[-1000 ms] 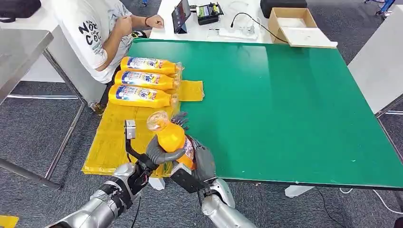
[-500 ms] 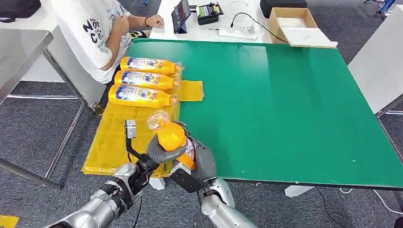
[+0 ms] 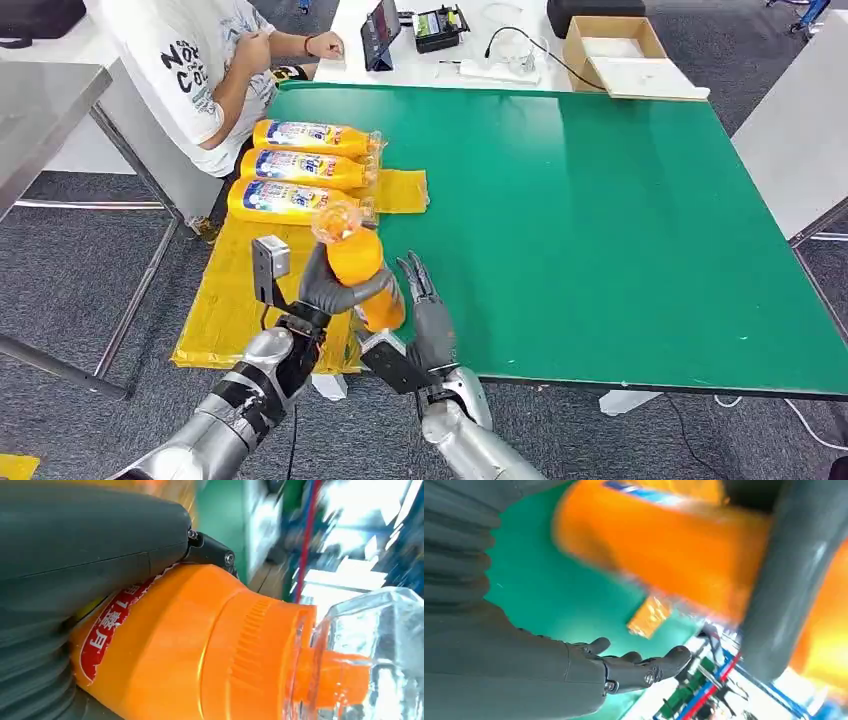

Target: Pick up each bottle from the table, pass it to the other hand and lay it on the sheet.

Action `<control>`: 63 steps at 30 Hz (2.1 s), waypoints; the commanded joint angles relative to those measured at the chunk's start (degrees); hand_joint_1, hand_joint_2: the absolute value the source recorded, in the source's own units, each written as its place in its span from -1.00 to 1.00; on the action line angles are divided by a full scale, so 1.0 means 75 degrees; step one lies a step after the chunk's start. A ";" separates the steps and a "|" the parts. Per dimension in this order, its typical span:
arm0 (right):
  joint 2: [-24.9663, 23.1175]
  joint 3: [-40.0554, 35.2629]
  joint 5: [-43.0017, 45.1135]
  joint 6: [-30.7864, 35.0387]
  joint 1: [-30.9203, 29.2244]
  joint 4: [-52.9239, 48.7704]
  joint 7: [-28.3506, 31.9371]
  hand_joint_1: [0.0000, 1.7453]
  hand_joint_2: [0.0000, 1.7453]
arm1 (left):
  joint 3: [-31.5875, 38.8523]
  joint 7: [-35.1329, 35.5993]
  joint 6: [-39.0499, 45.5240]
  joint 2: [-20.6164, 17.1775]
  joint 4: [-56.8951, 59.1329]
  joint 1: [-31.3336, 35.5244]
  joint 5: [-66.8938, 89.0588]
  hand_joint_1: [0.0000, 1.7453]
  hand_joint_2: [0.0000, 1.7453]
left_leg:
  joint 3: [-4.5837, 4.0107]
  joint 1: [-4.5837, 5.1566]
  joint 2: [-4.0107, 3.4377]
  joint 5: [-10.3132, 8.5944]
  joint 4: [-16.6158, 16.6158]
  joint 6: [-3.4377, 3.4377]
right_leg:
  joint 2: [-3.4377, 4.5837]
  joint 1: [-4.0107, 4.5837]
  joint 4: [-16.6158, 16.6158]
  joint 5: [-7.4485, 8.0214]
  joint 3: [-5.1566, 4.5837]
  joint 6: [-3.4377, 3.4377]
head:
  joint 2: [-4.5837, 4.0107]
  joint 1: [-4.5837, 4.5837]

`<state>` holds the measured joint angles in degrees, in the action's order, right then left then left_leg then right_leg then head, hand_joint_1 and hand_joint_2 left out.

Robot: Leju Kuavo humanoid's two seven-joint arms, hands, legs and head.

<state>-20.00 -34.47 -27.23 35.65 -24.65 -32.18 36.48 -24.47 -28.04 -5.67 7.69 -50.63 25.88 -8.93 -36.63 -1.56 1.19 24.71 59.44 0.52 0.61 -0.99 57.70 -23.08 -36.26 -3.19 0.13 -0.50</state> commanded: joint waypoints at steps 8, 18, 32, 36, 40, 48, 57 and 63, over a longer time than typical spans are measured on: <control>0.0637 0.0457 0.0300 -0.0378 0.0628 -0.2862 -0.0033 -1.00 -1.00 | 0.1933 -0.0392 0.1776 0.0139 -0.1588 0.0052 0.1558 1.00 1.00 | 0.0039 0.0001 -0.0010 0.0011 -0.0009 -0.0020 | -0.0010 0.0006 -0.0013 -0.0010 0.0044 0.0015 | 0.0000 0.0003; 0.0859 0.1097 0.1126 0.0380 0.1564 -0.5873 0.0469 -1.00 -1.00 | 0.1453 0.0180 0.3511 -0.0486 -0.0935 0.0419 0.5280 1.00 1.00 | 0.0020 0.0003 0.0005 0.0007 -0.0005 -0.0014 | -0.0021 0.0003 -0.0002 -0.0013 0.0025 0.0015 | 0.0000 0.0000; 0.0933 0.0994 0.1074 0.0341 0.1567 -0.6234 0.0469 -1.00 -1.00 | 0.0573 0.1207 0.3835 -0.0835 0.2290 0.1530 0.8375 1.00 1.00 | 0.0041 0.0000 -0.0008 0.0010 -0.0011 -0.0016 | -0.0010 0.0007 -0.0012 -0.0010 0.0040 0.0017 | 0.0000 0.0003; 0.0938 0.0837 0.1164 0.0323 0.1487 -0.6279 0.0469 -1.00 1.00 | 0.0294 0.1701 0.3872 -0.1074 0.3548 0.1977 0.9375 1.00 1.00 | 0.0036 0.0000 -0.0015 0.0007 -0.0008 -0.0012 | -0.0001 0.0006 -0.0008 -0.0005 0.0033 0.0015 | 0.0000 0.0000; 0.0944 0.0729 0.1249 0.0268 0.1396 -0.6193 0.0469 -1.00 1.00 | 0.0249 0.1708 0.3308 -0.1221 0.4153 0.2177 0.9660 1.00 1.00 | 0.0031 -0.0001 -0.0032 0.0007 -0.0007 -0.0012 | 0.0016 0.0006 -0.0007 0.0001 0.0024 0.0017 | 0.0000 0.0000; 0.0933 0.0584 0.1380 -0.0161 0.1156 -0.5661 0.0469 -1.00 1.00 | -0.0065 0.1506 0.2468 -0.1246 0.4502 0.2011 1.0137 1.00 1.00 | 0.0029 0.0001 -0.0021 0.0006 -0.0009 -0.0010 | 0.0010 0.0003 -0.0006 -0.0003 0.0025 0.0010 | 0.0000 0.0000; 0.0900 0.0574 0.1362 -0.0184 0.1131 -0.5514 0.0469 -1.00 1.00 | -0.0068 0.1342 0.2115 -0.1154 0.4558 0.1887 1.0113 1.00 1.00 | 0.0047 0.0000 -0.0032 0.0006 -0.0018 -0.0014 | 0.0016 0.0005 -0.0015 0.0002 0.0044 0.0017 | 0.0000 0.0000; 0.0854 0.0709 0.1430 -0.0328 0.1072 -0.5288 0.0469 -1.00 1.00 | 0.0270 0.1019 0.1133 -0.1001 0.4548 0.1853 0.9615 -1.00 1.00 | 0.0076 0.0003 -0.0035 0.0006 -0.0029 -0.0021 | 0.0012 0.0005 -0.0027 0.0002 0.0073 0.0019 | 0.0000 0.0000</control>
<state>-15.08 -28.96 -17.03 34.32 -13.65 -77.39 39.93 -22.32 -18.58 9.43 -0.87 -21.25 40.01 65.82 -36.51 -1.57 1.20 24.70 59.43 0.54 0.62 -0.99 57.73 -23.08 -36.11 -3.18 0.13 -0.50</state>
